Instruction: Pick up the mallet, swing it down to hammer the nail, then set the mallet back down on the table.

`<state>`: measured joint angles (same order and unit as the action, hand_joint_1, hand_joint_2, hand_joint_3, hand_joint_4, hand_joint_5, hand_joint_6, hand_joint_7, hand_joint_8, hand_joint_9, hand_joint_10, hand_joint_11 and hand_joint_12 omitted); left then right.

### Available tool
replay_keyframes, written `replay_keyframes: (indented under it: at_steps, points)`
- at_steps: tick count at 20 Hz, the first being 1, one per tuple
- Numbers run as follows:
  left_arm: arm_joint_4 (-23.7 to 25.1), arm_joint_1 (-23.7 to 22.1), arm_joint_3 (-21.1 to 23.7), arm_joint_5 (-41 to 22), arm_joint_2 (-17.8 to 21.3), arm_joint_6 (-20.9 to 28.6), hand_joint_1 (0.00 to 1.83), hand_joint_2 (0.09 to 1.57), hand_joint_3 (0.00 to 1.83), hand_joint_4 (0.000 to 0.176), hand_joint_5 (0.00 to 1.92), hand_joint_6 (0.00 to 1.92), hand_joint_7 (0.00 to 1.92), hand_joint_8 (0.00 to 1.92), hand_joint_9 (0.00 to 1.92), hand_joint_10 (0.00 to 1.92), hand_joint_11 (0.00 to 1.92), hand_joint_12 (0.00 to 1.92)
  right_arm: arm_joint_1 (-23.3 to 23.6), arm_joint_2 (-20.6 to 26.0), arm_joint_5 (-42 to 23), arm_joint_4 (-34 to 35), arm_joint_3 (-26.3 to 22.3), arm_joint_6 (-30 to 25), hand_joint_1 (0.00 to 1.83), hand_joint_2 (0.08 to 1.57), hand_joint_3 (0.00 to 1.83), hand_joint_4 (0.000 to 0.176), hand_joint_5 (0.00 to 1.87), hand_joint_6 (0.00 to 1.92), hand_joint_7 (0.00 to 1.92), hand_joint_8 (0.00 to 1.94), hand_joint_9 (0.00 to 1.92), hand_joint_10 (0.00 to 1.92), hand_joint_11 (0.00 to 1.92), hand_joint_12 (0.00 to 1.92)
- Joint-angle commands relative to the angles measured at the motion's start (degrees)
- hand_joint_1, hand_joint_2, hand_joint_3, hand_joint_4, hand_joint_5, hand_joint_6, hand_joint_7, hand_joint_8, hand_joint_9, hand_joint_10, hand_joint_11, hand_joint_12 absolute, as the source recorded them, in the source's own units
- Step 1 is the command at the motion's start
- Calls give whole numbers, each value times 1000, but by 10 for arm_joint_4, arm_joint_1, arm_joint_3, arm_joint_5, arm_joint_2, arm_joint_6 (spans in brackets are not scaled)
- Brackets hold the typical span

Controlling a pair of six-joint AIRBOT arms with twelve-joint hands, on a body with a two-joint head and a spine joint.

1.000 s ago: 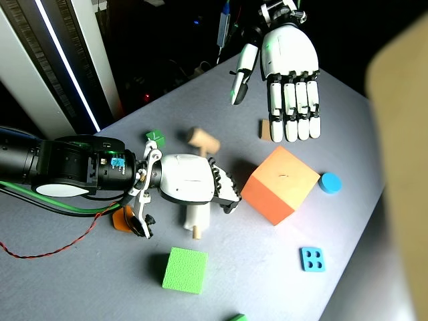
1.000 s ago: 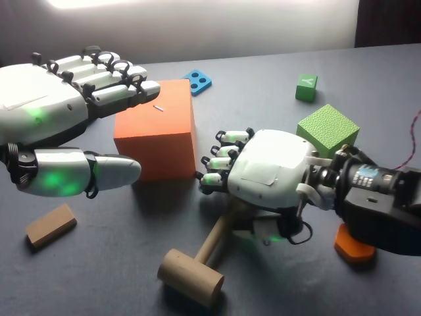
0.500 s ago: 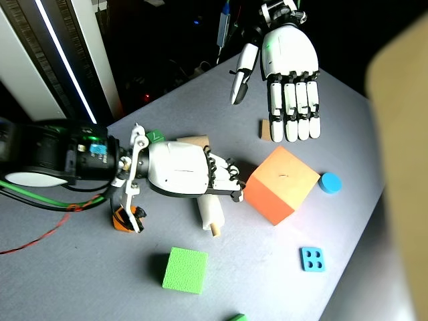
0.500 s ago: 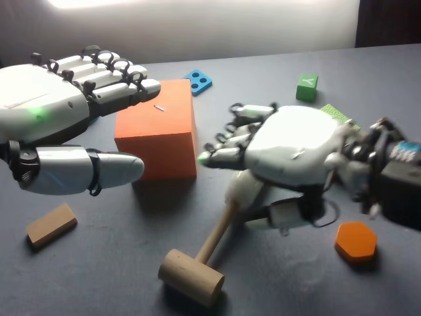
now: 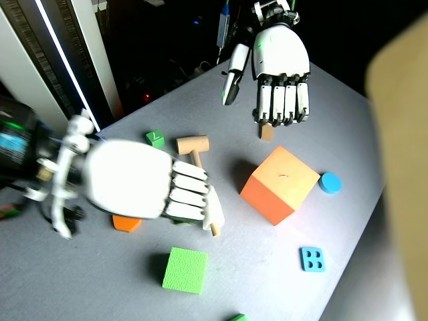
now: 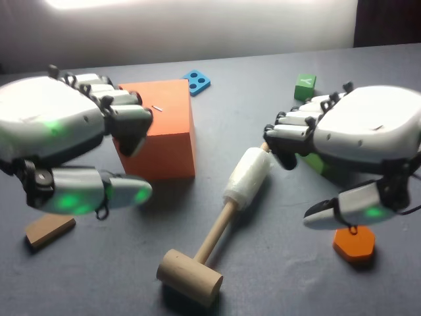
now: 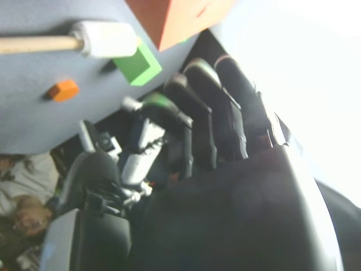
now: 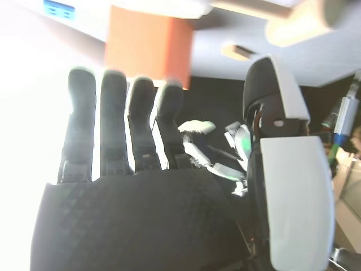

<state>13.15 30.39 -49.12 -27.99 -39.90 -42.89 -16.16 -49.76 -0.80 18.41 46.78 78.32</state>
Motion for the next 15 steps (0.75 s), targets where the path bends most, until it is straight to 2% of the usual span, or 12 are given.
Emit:
replay_keyframes:
  at_steps: [1, 2, 3, 4, 5, 6, 7, 9, 10, 11, 12, 15]
  points:
    - [-6, -5, 1, -69, 0, 2, 194, 1339, 9, 0, 754, 1909, 826, 1921, 799, 1921, 750, 1921, 13, 8, -38, 5, -6, 2, 548, 1126, 2, 0, 275, 1921, 194, 1941, 281, 1921, 420, 1921]
    - [-6, -5, 4, -70, -1, 3, 165, 1336, 3, 0, 1065, 1919, 1122, 1921, 1086, 1921, 1085, 1921, 17, 15, -42, 12, -12, 2, 518, 1132, 2, 0, 398, 1921, 331, 1941, 401, 1921, 547, 1921]
    - [-6, -4, 7, -73, -4, 4, 228, 1337, 3, 0, 1403, 1921, 1445, 1921, 1441, 1921, 1464, 1921, 18, 19, -62, 13, -17, 5, 449, 1142, 0, 0, 785, 1921, 853, 1941, 878, 1921, 986, 1921]
    - [-6, -3, 9, -73, -5, 4, 228, 1337, 3, 0, 1403, 1921, 1445, 1921, 1441, 1921, 1464, 1921, 16, 19, -77, 13, -19, 10, 449, 1142, 0, 0, 785, 1921, 853, 1941, 878, 1921, 986, 1921]
    - [-6, -1, 12, -73, -8, 4, 765, 1370, 2, 19, 1611, 1921, 1701, 1921, 1744, 1921, 1789, 1921, 14, 18, -82, 13, -20, 14, 413, 1267, 32, 0, 1413, 1921, 1495, 1941, 1495, 1921, 1519, 1921]
    - [-6, -1, 14, -73, -11, 4, 1009, 1385, 3, 51, 1629, 1921, 1703, 1921, 1760, 1921, 1822, 1921, 12, 17, -83, 13, -20, 15, 554, 1367, 54, 0, 1465, 1921, 1550, 1941, 1568, 1921, 1604, 1921]
    - [-6, 1, 19, -73, -16, 5, 1090, 1401, 5, 141, 1631, 1921, 1687, 1921, 1743, 1921, 1806, 1921, 7, 13, -83, 13, -20, 25, 673, 1417, 21, 69, 1468, 1921, 1558, 1941, 1585, 1921, 1631, 1921]
    - [-6, 1, 22, -75, -19, 5, 1090, 1401, 5, 141, 1631, 1921, 1687, 1921, 1743, 1921, 1806, 1921, 1, 8, -85, 13, -20, 38, 673, 1417, 21, 69, 1468, 1921, 1558, 1941, 1585, 1921, 1631, 1921]
    - [-6, 1, 23, -75, -19, 5, 1013, 1452, 27, 169, 1615, 1921, 1644, 1921, 1687, 1921, 1740, 1921, -1, 7, -86, 13, -20, 40, 757, 1465, 23, 92, 1444, 1921, 1532, 1941, 1559, 1921, 1582, 1921]
    - [-6, 1, 26, -75, -19, 5, 1013, 1452, 27, 169, 1615, 1921, 1644, 1921, 1687, 1921, 1740, 1921, -2, 6, -87, 13, -20, 43, 757, 1465, 23, 92, 1444, 1921, 1532, 1941, 1559, 1921, 1582, 1921]
    - [-6, 1, 28, -75, -19, 5, 970, 1461, 29, 175, 1595, 1921, 1635, 1921, 1678, 1921, 1730, 1921, -3, 5, -88, 13, -20, 44, 829, 1446, 7, 107, 1392, 1921, 1509, 1941, 1547, 1921, 1568, 1921]
    - [-6, 1, 29, -75, -19, 5, 988, 1425, 0, 176, 1548, 1921, 1607, 1921, 1652, 1921, 1708, 1921, -7, 5, -111, 13, -21, 52, 862, 1424, 0, 170, 1356, 1921, 1478, 1941, 1506, 1921, 1527, 1921]
